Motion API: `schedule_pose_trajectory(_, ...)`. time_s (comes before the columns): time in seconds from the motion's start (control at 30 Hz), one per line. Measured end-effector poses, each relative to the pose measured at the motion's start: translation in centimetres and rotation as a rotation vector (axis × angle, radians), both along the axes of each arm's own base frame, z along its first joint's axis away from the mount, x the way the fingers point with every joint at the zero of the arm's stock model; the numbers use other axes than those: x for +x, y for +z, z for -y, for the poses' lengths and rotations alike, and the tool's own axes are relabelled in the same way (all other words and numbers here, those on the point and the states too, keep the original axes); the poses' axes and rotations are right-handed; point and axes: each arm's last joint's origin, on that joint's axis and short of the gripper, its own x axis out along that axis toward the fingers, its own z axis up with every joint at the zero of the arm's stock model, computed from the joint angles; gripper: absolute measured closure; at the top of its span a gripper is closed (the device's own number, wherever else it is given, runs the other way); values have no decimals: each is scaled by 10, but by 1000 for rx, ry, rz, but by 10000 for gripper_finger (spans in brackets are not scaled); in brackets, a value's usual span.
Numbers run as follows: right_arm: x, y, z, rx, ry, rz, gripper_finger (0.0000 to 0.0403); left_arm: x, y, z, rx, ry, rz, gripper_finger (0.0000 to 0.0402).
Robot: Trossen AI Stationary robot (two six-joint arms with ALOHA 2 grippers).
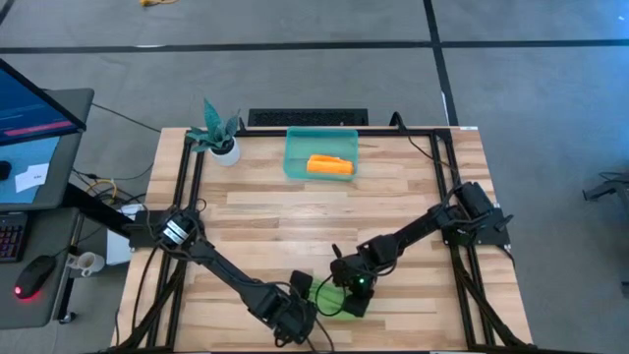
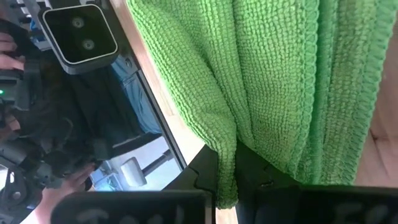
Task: Roll microfiber towels into tight, uniform cylinder then place into a basket
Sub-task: Roll the green microfiber cloth
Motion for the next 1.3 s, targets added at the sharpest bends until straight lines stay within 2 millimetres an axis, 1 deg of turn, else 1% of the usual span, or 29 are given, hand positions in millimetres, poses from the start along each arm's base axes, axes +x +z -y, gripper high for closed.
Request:
schedule_pose_trajectory(0.1, 0, 0, 0, 0, -1, -1, 360, 2, -1, -5, 7, 12, -9, 220)
schedule_pose_trajectory(0.2, 0, 0, 0, 0, -1, -1, 360, 5, -1, -10, -7, 10, -29, 243)
schedule_pose_trajectory(0.3, 0, 0, 0, -2, 1, -3, 360, 10, -8, -15, -57, 6, -76, 291)
schedule_pose_trajectory(0.37, -1, 0, 0, -3, 4, -5, 360, 14, -15, -19, -83, 17, -106, 334)
schedule_pose_trajectory(0.43, -2, -1, -1, -7, 21, 1, 360, 16, -16, -22, -108, 40, -124, 377)
schedule_pose_trajectory(0.47, -2, 0, -1, -3, 30, 5, 360, 16, -19, -23, -124, 58, -138, 387)
schedule_pose_trajectory(0.53, -4, 0, -4, 11, 57, 9, 360, 17, -19, -25, -177, 91, -167, 387)
schedule_pose_trajectory(0.57, -4, 0, -5, 23, 69, 12, 360, 17, -16, -25, -216, 105, -180, 385)
schedule_pose_trajectory(0.7, -4, 3, -10, 66, 103, 22, 360, 14, -9, -23, -409, 165, -279, 386)
schedule_pose_trajectory(0.8, -4, 4, -11, 101, 114, 5, 360, 13, -5, -21, -507, 266, -331, 392)
schedule_pose_trajectory(0.87, -4, 3, -10, 99, 79, -45, 360, 14, -4, -22, -537, 324, -338, 393)
schedule_pose_trajectory(1.0, -1, 1, -1, 52, -23, -93, 360, 15, -6, -26, -581, 409, -372, 387)
schedule_pose_trajectory(1.13, 3, 0, 8, 50, -138, -188, 360, 17, -6, -29, -610, 433, -404, 386)
schedule_pose_trajectory(1.3, 5, 0, 14, 57, -226, -265, 360, 17, -6, -30, -619, 442, -419, 388)
